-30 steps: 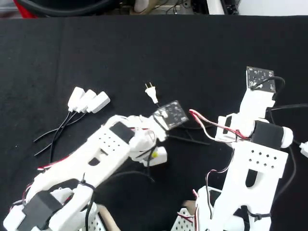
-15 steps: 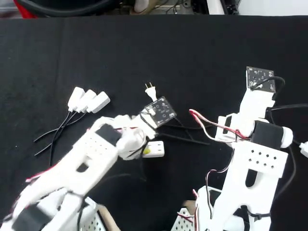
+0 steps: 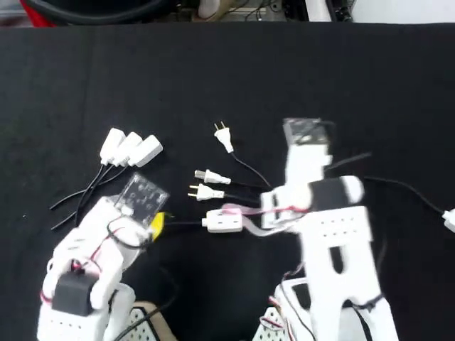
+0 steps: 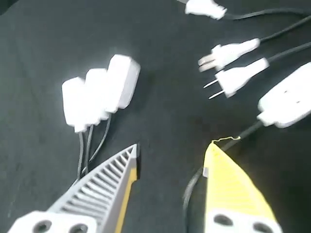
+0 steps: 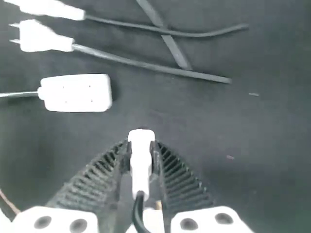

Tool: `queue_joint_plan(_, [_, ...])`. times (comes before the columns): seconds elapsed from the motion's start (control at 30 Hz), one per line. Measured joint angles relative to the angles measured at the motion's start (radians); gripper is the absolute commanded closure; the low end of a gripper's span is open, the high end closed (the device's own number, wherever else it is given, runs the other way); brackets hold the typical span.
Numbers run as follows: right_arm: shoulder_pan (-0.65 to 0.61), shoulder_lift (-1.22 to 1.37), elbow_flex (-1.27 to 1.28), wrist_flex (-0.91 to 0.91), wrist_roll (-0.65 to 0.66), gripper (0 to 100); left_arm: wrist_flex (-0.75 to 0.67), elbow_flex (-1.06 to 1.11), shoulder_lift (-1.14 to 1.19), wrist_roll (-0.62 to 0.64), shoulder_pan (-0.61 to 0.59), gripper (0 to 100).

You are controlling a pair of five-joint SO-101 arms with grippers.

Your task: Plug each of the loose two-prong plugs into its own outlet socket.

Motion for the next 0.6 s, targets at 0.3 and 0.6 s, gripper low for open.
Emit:
queue_joint_plan(0.3, [-0.278, 0.002, 0.155, -0.212, -0.198, 98.6, -0.051, 0.227, -0.11, -0.037, -0.152, 77])
queue_joint_plan(0.6, [-0.288, 0.002, 0.232, -0.334, -0.178, 98.6, -0.055, 0.255, -0.143, -0.037, -0.16, 77])
